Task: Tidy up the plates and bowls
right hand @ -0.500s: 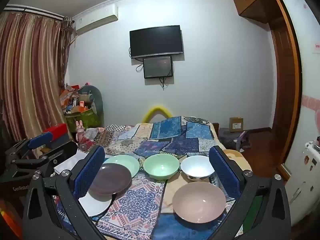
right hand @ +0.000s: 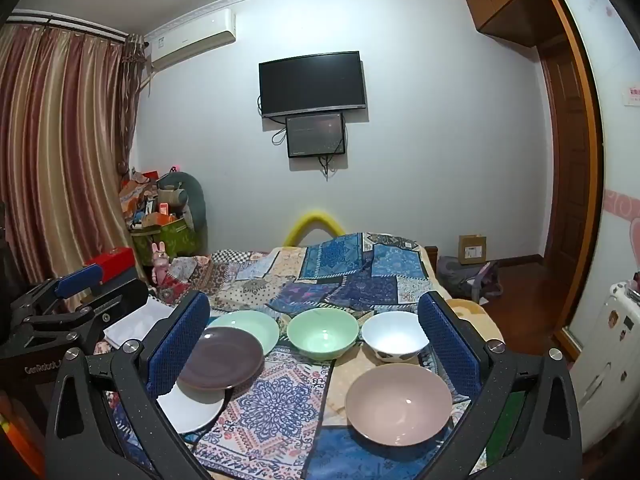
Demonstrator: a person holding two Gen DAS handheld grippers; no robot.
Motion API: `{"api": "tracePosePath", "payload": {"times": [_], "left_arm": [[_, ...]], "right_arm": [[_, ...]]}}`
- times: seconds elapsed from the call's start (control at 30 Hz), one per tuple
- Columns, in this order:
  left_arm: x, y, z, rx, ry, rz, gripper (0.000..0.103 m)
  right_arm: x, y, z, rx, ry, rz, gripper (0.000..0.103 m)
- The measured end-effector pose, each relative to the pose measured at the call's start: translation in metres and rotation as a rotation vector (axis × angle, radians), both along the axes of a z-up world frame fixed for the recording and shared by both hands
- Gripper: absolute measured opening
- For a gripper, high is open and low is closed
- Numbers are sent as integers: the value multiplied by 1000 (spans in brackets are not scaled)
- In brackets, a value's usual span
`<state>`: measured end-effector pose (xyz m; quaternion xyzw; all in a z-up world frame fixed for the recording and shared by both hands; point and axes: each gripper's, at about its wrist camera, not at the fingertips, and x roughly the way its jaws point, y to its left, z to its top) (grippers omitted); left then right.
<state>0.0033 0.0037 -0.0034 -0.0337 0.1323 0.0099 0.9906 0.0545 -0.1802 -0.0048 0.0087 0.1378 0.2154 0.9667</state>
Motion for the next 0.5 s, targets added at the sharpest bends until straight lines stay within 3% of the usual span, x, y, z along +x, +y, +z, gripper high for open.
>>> {"api": "tracePosePath", "payload": {"times": [0.5], "left_arm": [[-5,-1,2,4,-6,7,103]], "right_arm": [[0,0,-1,1,-1,0,103]]}}
